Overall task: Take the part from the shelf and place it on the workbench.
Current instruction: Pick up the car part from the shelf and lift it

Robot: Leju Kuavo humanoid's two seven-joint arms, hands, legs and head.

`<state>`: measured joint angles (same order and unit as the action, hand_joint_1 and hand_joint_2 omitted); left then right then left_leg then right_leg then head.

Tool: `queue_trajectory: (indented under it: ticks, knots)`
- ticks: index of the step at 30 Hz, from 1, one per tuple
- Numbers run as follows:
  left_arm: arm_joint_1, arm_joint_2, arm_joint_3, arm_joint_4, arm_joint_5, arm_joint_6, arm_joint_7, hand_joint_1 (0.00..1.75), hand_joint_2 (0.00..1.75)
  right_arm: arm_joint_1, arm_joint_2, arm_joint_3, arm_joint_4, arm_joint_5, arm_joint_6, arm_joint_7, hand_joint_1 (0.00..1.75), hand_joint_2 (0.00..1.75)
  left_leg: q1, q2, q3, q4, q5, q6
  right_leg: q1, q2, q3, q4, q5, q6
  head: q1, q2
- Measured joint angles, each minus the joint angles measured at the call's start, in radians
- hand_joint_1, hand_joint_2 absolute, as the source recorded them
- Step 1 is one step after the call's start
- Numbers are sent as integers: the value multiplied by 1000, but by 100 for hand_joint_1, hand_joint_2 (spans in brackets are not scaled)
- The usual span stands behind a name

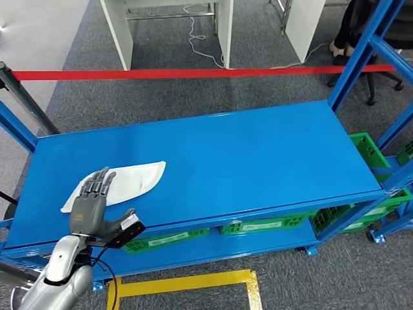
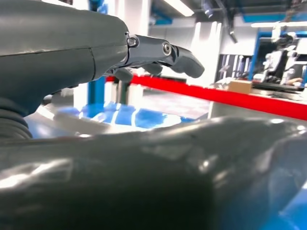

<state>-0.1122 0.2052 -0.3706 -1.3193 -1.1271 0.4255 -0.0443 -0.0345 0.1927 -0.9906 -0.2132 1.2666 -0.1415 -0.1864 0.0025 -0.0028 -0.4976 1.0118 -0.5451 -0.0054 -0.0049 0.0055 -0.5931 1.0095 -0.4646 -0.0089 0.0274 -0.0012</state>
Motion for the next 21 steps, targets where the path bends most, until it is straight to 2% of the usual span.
queue_trajectory:
  ticks: [1,3,4,5,6,7,8,9,10,11,14,16,17,19,20,21]
  knots:
    - [-1,0,0,-1,0,0,0,0,0,0,0,0,0,0,0,0,0,175,1,0,-18,40,-18,-6,-3,0,7,-3,-4,-5,-2,0]
    - [0,1,1,-1,0,1,0,0,0,0,0,0,0,1,0,0,0,175,3,0,-95,181,-69,-14,-4,0,22,-5,-16,-11,-5,0]
    - [3,1,1,-1,1,1,-1,0,0,1,0,0,0,1,0,0,0,175,4,0,-139,250,-85,-16,-4,1,30,-5,-23,-12,-5,0]
    - [6,1,0,-1,2,1,-2,0,0,2,0,0,0,1,0,0,0,175,4,0,-171,291,-82,-17,-4,2,40,-5,-31,-12,-5,0]
    - [7,1,0,-1,2,1,-2,0,0,3,0,-1,0,0,0,0,0,175,4,0,-186,290,-55,-16,-3,3,53,-5,-40,-11,-5,0]
    - [9,1,0,-1,2,1,-3,0,0,3,0,-1,0,0,0,0,0,175,4,0,-182,251,-8,-13,-3,4,67,-5,-48,-9,-5,0]
    - [9,1,0,-1,3,3,-4,0,0,3,0,-2,0,0,0,0,0,175,3,0,-165,183,50,-8,-3,5,79,-5,-57,-7,-5,0]
    - [10,1,1,-1,5,9,-9,0,0,3,0,-2,0,0,0,0,0,175,1,0,-147,121,94,-2,-1,5,88,-5,-66,-4,-4,0]
    - [11,0,1,-1,11,19,-16,0,0,2,0,-2,1,1,0,0,0,175,-2,0,-131,69,120,4,-1,7,94,-4,-72,1,-4,0]
    - [12,-2,2,-1,21,32,-28,0,44,1,0,-2,1,1,-1,0,0,175,-4,0,-122,37,128,9,0,7,93,-4,-77,6,-3,0]
    - [21,-10,4,-6,53,57,-58,0,175,0,0,-2,1,3,-4,0,0,175,-4,-1,-114,10,110,21,0,4,91,-9,-85,24,-2,0]
    - [27,-13,4,-13,70,51,-73,0,175,0,0,-3,1,4,-7,-1,0,175,2,-1,-104,-1,108,30,1,3,73,29,-110,35,3,0]
    - [30,-13,4,-16,79,43,-81,0,175,-1,0,-3,1,5,-7,-1,0,175,4,0,-100,-5,105,34,0,2,43,83,-134,38,5,0]
    - [33,-11,4,-18,92,25,-95,0,175,-1,0,-3,1,5,-7,-1,0,175,4,1,-97,-5,100,40,-1,2,-41,224,-183,43,7,0]
    - [36,-9,4,-18,95,19,-99,0,175,-1,0,-3,1,5,-6,-1,0,175,3,2,-94,-5,96,41,-2,2,-76,274,-189,44,7,0]
    - [39,-7,4,-18,97,13,-103,0,175,0,-1,-3,1,6,-5,-2,0,175,3,1,-90,-4,93,41,-3,2,-93,286,-174,45,7,0]
